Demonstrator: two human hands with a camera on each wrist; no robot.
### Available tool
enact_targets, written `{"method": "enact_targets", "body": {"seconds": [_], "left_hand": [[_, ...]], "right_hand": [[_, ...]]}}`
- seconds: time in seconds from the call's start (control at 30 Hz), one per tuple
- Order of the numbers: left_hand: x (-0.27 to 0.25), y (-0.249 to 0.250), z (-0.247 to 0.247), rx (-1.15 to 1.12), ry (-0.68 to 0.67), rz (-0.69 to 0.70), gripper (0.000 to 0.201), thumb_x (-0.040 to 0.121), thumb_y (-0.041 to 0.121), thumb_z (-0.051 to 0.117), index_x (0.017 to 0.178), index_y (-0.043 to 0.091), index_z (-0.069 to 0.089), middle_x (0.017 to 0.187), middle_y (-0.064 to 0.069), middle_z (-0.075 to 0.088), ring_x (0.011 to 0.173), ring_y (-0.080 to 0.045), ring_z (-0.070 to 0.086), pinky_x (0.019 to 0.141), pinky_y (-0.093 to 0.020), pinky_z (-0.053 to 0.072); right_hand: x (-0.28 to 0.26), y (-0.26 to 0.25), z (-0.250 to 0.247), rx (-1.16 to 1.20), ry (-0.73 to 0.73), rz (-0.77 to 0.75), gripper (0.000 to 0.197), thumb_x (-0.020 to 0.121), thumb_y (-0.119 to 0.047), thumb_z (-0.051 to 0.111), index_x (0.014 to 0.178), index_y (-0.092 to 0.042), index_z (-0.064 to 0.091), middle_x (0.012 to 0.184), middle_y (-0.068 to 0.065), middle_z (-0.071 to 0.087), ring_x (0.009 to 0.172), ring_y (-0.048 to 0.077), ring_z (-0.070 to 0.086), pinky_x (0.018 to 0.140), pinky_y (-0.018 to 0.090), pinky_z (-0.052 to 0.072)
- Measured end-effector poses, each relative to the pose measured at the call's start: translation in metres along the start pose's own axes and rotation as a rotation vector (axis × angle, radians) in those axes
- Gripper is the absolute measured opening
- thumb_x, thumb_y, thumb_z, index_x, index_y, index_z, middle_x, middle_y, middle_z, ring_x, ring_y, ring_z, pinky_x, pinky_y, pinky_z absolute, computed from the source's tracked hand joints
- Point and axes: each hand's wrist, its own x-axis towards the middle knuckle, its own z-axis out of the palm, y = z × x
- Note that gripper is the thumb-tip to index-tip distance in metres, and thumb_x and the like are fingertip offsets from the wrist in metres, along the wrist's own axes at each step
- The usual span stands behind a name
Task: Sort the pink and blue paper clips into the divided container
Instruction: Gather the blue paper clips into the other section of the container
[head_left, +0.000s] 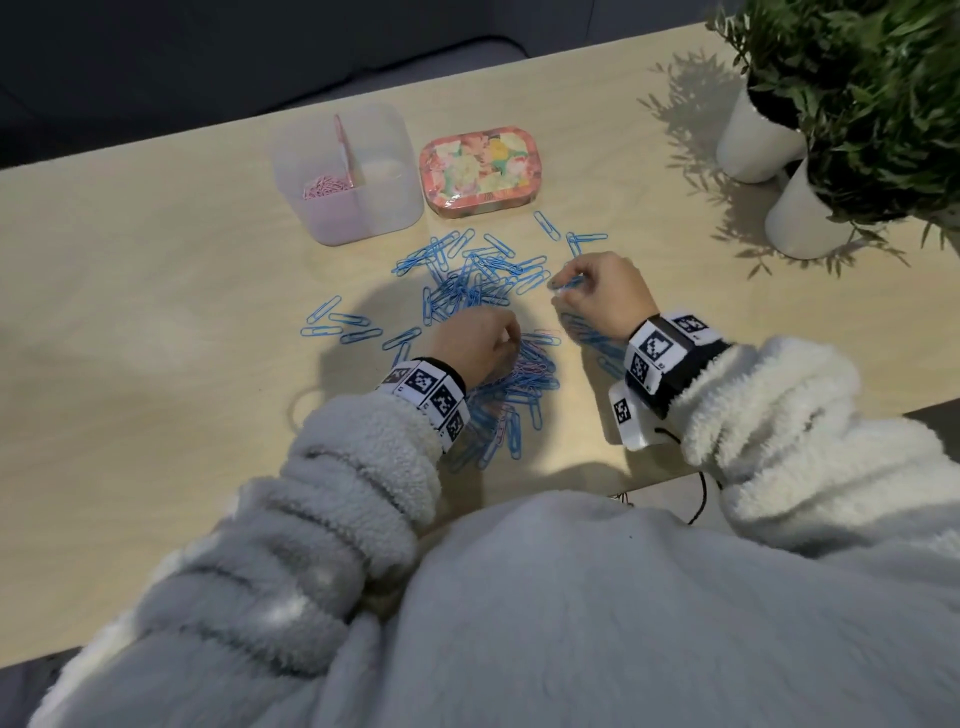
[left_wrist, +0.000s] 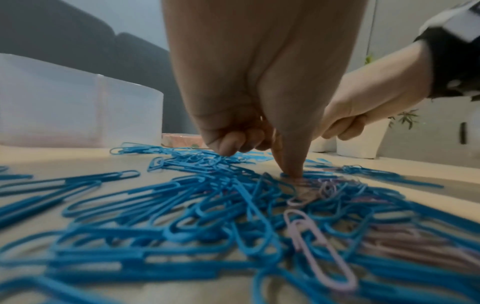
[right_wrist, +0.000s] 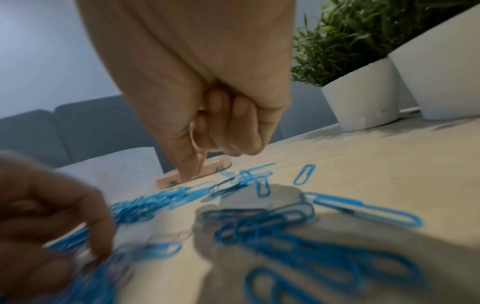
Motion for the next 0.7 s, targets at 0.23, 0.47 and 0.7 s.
{"method": "enact_targets", "body": {"seconds": [0.23,0.47,0.7], "left_hand": [[0.008,-0.006,-0.005,-0.020,-0.089,-0.067,0.012,0.087,0.014,0.055,0.097,0.012,0.061,0.101,-0.009,0.065,0.095,-0.028,0.059,0.078,-0.034,0.044],[0.021,-0.018,-0.029,-0.055,0.067,-0.119,0.016,0.092,0.019,0.051,0.099,0.008,0.060,0.084,-0.003,0.050,0.077,-0.018,0.045,0.069,-0.029,0.035],[0.021,-0.014,-0.021,0.031,-0.033,-0.002,0.018,0.086,0.019,0.057,0.103,0.014,0.062,0.093,-0.003,0.055,0.090,-0.023,0.056,0.073,-0.030,0.039]], "right_hand": [[-0.023,0.006,0.025,-0.263,-0.127,-0.114,0.004,0.080,-0.022,0.062,0.083,-0.022,0.061,0.077,0.001,0.056,0.090,0.031,0.059,0.068,0.030,0.036],[-0.004,0.012,0.012,0.128,-0.016,-0.004,0.020,0.078,-0.021,0.062,0.058,-0.025,0.059,0.065,0.005,0.065,0.058,0.017,0.056,0.063,0.033,0.047],[-0.009,0.004,0.002,-0.099,-0.071,-0.035,0.014,0.075,-0.027,0.069,0.089,-0.022,0.072,0.084,0.002,0.071,0.083,0.023,0.062,0.075,0.031,0.048]]}}
